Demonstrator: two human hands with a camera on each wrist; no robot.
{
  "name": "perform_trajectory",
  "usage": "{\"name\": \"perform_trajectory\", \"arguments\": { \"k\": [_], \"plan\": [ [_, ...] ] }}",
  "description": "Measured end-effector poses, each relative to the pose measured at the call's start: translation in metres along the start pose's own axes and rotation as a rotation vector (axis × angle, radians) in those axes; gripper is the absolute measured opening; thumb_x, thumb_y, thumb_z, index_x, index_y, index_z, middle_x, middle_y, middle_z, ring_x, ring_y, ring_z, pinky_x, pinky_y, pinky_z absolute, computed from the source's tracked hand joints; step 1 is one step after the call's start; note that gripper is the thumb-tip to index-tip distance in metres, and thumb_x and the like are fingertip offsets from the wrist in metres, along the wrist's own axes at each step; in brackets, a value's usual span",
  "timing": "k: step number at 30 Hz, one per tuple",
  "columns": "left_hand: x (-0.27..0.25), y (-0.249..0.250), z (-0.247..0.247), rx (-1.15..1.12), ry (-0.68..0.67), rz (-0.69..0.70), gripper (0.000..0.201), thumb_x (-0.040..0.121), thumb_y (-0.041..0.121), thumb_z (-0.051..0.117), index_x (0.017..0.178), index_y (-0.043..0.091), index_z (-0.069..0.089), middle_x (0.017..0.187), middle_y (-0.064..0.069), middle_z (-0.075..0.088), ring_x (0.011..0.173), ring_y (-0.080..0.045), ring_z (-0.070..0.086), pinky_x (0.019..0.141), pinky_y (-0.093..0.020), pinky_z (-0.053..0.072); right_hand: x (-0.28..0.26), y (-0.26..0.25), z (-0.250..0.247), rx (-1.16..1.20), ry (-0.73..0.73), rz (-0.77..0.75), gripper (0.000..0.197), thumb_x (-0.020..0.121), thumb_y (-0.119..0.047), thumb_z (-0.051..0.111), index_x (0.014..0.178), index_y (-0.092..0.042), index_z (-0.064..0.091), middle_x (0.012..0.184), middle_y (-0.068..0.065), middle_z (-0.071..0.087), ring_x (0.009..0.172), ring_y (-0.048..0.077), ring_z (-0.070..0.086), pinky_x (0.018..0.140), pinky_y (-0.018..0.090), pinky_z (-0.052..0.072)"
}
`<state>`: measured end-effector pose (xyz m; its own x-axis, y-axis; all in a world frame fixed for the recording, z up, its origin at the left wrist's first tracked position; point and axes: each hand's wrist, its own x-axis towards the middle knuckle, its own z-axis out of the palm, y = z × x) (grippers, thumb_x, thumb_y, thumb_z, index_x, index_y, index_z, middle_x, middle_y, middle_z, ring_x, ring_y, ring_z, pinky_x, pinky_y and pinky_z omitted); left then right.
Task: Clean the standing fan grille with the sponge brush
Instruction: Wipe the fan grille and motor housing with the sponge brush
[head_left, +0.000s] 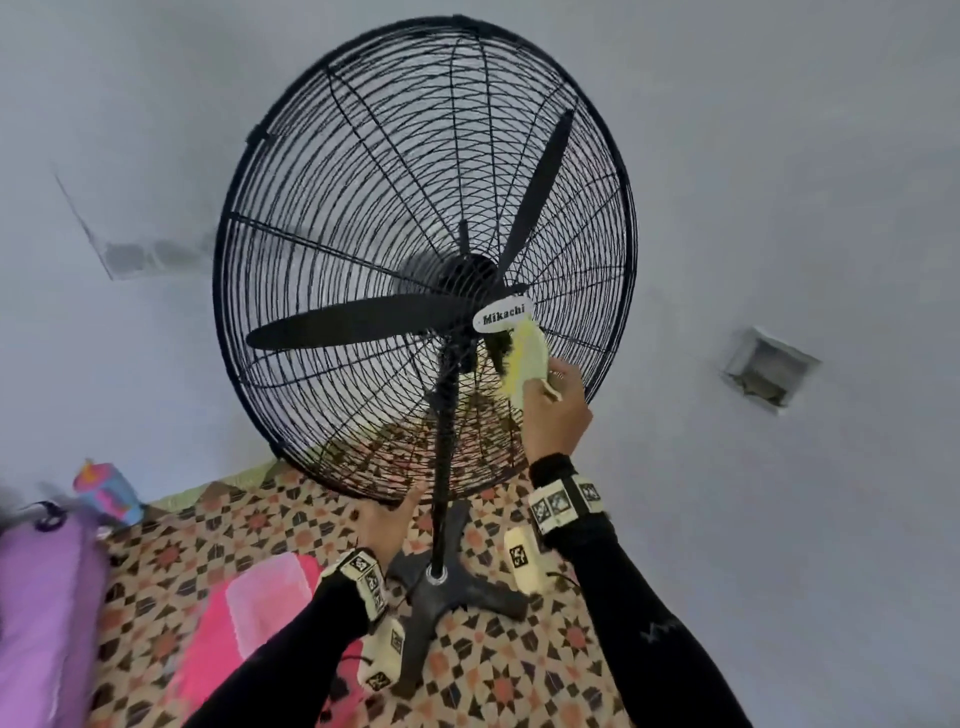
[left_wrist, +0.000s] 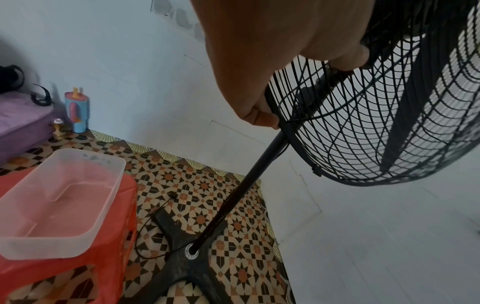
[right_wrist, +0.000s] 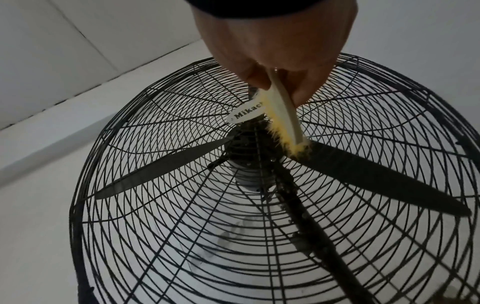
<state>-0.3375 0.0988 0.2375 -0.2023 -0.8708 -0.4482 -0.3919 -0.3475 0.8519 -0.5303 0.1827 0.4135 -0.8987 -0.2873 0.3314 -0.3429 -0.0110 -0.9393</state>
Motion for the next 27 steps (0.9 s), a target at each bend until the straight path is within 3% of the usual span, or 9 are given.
{"name": "perform_trajectory", "arguments": {
  "k": [2,4,8,11,16,19,22,25,27],
  "plan": [
    [-0.026,0.030,-0.020,0.041,-0.059,0.029,0.087,0.087,0.055,0.077,0.122,-0.022,0.055,0.117,-0.031,0.068,0.100,-0.041,0.069,0.078,-0.039,0.055,-0.019,-0.003,0.017,-0.056,-0.007,-0.050,0.019,0.091,-0.016,0.066,0.108,-0.024,0.063,0.096,-0.006,0.073,0.074,0.009,0.068,0.060,0.037,0.063],
    [-0.025,0.035,-0.029,0.028,-0.084,0.049,0.063,0.095,0.035,0.074,0.127,-0.015,0.054,0.116,-0.025,0.066,0.111,-0.042,0.067,0.077,-0.036,0.051,-0.044,-0.001,0.030,-0.093,-0.079,-0.104,0.020,0.089,-0.022,0.067,0.107,-0.029,0.062,0.093,-0.011,0.072,0.077,0.008,0.070,0.062,0.036,0.062],
    [-0.023,0.034,-0.037,-0.080,-0.063,0.191,0.085,0.084,0.052,0.076,0.146,0.001,0.046,0.136,-0.008,0.059,0.132,-0.033,0.056,0.115,-0.044,0.042,-0.054,-0.009,0.030,-0.014,-0.030,-0.083,0.020,0.089,-0.016,0.071,0.107,-0.023,0.066,0.092,-0.015,0.069,0.080,-0.002,0.066,0.068,0.021,0.060],
    [-0.018,0.029,-0.036,-0.064,-0.065,0.213,0.095,0.078,0.066,0.078,0.144,0.003,0.048,0.135,-0.013,0.061,0.128,-0.039,0.058,0.113,-0.055,0.044,-0.042,-0.011,0.028,-0.059,0.082,-0.024,0.021,0.092,-0.016,0.070,0.113,-0.014,0.067,0.102,0.000,0.075,0.083,0.012,0.069,0.063,0.002,0.047],
    [0.038,-0.013,-0.009,-0.011,-0.066,0.134,0.135,0.062,0.093,0.069,0.161,0.011,0.030,0.163,-0.014,0.038,0.147,-0.038,0.040,0.121,-0.055,0.034,-0.041,-0.013,0.016,-0.095,-0.141,-0.054,0.026,0.088,-0.009,0.072,0.112,-0.015,0.068,0.107,0.000,0.070,0.093,0.008,0.066,0.063,0.008,0.052],
    [0.018,-0.003,-0.017,0.005,-0.102,0.097,0.117,0.080,0.072,0.071,0.156,-0.007,0.031,0.157,-0.028,0.040,0.141,-0.051,0.042,0.116,-0.062,0.037,-0.029,-0.012,0.013,-0.089,0.060,0.016,0.021,0.089,-0.012,0.071,0.109,-0.017,0.067,0.104,0.004,0.073,0.092,0.017,0.071,0.063,0.014,0.057],
    [-0.008,0.019,-0.025,0.059,-0.068,0.064,0.123,0.071,0.073,0.069,0.144,-0.022,0.039,0.145,-0.042,0.046,0.132,-0.060,0.047,0.111,-0.066,0.039,-0.039,-0.017,0.022,-0.134,-0.085,-0.003,0.024,0.088,-0.011,0.071,0.110,-0.020,0.066,0.105,-0.001,0.072,0.090,0.014,0.069,0.068,0.033,0.064],
    [-0.010,0.023,-0.027,0.176,-0.053,0.009,0.134,0.068,0.086,0.064,0.142,-0.022,0.039,0.142,-0.043,0.044,0.128,-0.062,0.046,0.105,-0.066,0.042,-0.037,-0.020,0.019,-0.063,-0.145,-0.023,0.024,0.088,-0.007,0.070,0.110,-0.017,0.066,0.103,-0.010,0.065,0.088,-0.003,0.062,0.061,0.016,0.057],
    [-0.014,0.024,-0.028,0.197,-0.048,0.017,0.129,0.072,0.084,0.063,0.144,-0.020,0.039,0.144,-0.041,0.045,0.131,-0.059,0.046,0.105,-0.064,0.044,-0.031,-0.022,0.021,-0.012,0.013,0.023,0.022,0.091,-0.009,0.069,0.111,-0.018,0.066,0.103,-0.005,0.068,0.081,-0.002,0.064,0.061,0.025,0.062]
  ]
}}
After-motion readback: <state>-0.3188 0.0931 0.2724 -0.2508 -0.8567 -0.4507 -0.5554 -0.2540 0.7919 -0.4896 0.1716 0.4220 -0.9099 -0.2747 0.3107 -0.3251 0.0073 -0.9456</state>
